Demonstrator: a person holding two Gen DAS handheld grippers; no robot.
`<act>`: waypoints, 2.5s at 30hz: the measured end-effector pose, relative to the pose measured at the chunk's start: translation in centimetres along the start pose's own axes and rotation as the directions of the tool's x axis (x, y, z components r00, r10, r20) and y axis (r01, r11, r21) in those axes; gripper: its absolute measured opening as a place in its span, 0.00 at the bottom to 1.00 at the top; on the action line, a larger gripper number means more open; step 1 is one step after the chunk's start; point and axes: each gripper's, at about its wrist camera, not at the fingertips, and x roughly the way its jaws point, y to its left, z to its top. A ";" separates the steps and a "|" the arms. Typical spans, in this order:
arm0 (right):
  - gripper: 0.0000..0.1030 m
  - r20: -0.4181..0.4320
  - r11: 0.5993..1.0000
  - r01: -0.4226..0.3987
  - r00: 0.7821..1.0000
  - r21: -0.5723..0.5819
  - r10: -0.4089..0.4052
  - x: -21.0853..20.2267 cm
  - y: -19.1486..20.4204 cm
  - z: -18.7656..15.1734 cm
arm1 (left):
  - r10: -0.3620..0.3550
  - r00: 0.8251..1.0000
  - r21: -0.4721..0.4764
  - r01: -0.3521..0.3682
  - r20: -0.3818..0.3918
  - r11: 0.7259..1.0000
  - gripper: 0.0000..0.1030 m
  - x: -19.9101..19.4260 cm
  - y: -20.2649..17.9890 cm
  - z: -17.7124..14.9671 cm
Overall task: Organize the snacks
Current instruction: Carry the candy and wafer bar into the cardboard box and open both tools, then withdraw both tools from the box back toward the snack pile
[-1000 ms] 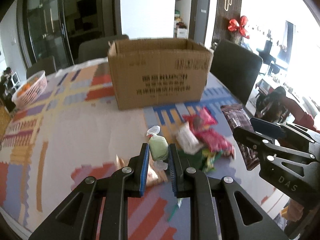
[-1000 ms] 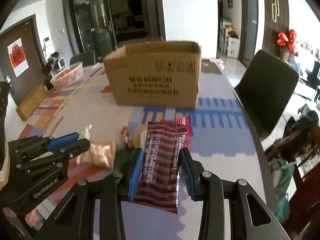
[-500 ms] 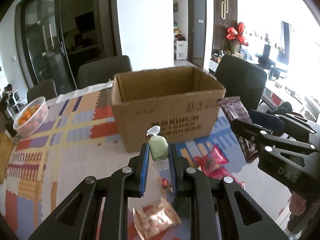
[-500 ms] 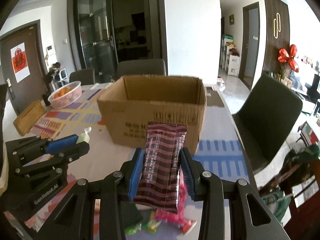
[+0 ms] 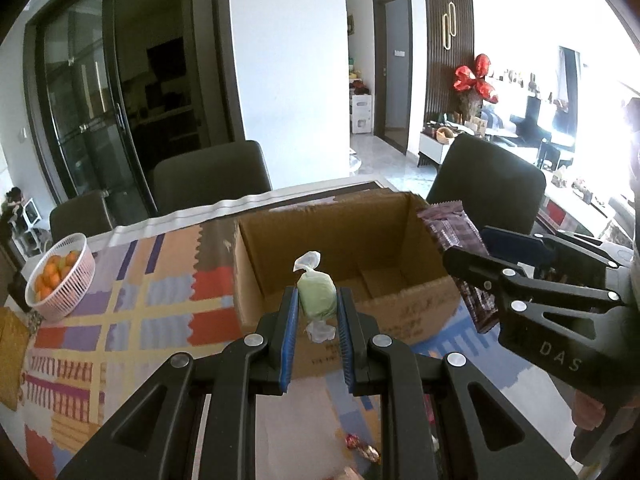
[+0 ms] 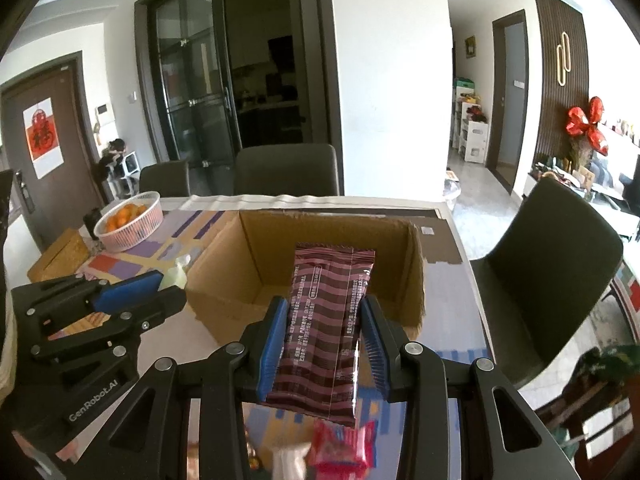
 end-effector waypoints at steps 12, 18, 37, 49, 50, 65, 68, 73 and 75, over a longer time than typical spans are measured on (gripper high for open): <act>0.38 -0.061 1.000 -0.007 0.998 -0.030 0.006 5.3 -0.9 3.6 | -0.022 0.996 -0.033 0.020 -0.085 0.999 0.20 5.7 2.0 3.1; 0.38 -0.087 0.999 0.009 0.996 -0.039 -0.012 7.5 -1.2 4.0 | -0.012 0.992 -0.048 0.006 -0.128 0.999 0.22 7.8 2.5 3.0; 0.49 0.000 0.994 0.026 1.000 -0.104 -0.026 -0.1 0.0 0.5 | 0.017 1.000 -0.020 -0.018 -0.018 1.000 0.58 -1.0 1.3 0.0; 0.49 0.079 0.995 0.010 0.997 -0.095 -0.002 -7.3 0.8 -3.3 | -0.002 0.999 0.031 0.001 0.032 1.000 0.61 -7.5 -1.5 -4.7; 0.49 0.076 0.995 0.005 0.997 -0.095 0.002 -7.6 0.9 -3.6 | -0.001 0.999 0.042 -0.001 0.033 0.999 0.61 -7.9 -1.8 -5.2; 0.49 -0.027 0.985 -0.042 0.999 -0.169 0.038 -10.0 2.4 -10.1 | -0.007 0.999 0.111 0.010 -0.034 0.994 0.60 -10.4 -4.8 -12.4; 0.49 -0.066 0.987 -0.063 0.996 -0.150 0.053 -9.8 2.3 -11.5 | -0.007 0.999 0.115 0.012 -0.050 0.993 0.60 -10.1 -5.0 -13.9; 0.49 -0.119 0.988 -0.074 0.991 -0.133 0.058 -9.2 2.4 -13.8 | -0.002 0.998 0.158 0.011 -0.057 0.987 0.60 -9.7 -5.8 -16.5; 0.49 -0.133 0.986 -0.068 0.990 -0.149 0.048 -9.0 2.5 -14.8 | 0.010 0.998 0.174 0.000 -0.055 0.985 0.60 -9.6 -6.1 -17.3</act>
